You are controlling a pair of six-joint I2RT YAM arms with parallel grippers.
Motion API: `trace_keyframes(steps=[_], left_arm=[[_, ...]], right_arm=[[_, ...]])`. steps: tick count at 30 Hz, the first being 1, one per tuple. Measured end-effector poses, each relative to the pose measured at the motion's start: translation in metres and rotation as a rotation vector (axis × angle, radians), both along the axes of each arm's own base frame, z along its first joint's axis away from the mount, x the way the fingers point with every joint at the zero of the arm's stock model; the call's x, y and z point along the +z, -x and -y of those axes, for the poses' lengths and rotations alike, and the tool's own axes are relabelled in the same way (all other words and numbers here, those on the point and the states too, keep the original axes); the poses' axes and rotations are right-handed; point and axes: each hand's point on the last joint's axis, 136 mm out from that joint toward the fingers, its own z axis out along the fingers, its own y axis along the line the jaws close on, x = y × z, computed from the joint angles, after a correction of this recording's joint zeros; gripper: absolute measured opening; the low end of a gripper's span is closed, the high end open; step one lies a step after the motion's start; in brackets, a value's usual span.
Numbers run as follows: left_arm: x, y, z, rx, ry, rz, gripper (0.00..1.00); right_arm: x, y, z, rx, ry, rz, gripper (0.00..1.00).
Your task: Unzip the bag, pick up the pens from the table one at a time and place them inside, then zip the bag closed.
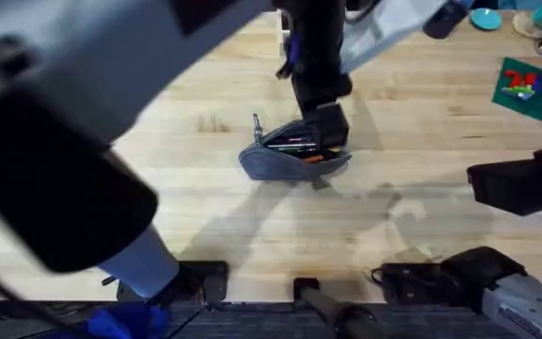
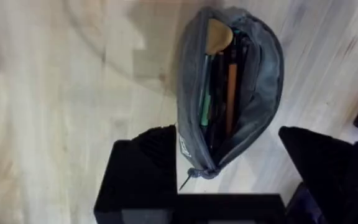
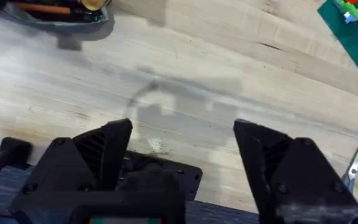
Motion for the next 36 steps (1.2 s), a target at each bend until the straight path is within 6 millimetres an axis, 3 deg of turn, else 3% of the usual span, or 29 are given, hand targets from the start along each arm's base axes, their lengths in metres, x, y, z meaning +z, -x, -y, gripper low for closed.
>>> trace_keyframes(steps=[6,13,20,29,36], left_arm=[[0.047,-0.002,-0.006,0.062,0.072,0.117,0.995],[0.07,-0.002,-0.028,0.221,0.077,0.165,0.995],[0.088,-0.004,-0.069,0.421,0.09,0.16,0.995],[0.126,0.0,-0.12,0.593,0.192,0.219,0.995],[0.119,0.011,-0.152,0.698,0.223,0.225,0.999]], right_arm=[[0.0,0.0,0.0,0.0,0.0,0.0,0.998],[0.0,0.0,0.0,0.001,0.0,0.0,0.998],[0.0,0.0,0.0,0.003,0.002,-0.002,0.999],[0.0,0.0,0.0,0.003,0.002,-0.002,0.998],[0.0,0.001,0.0,0.003,0.002,-0.002,0.998]])
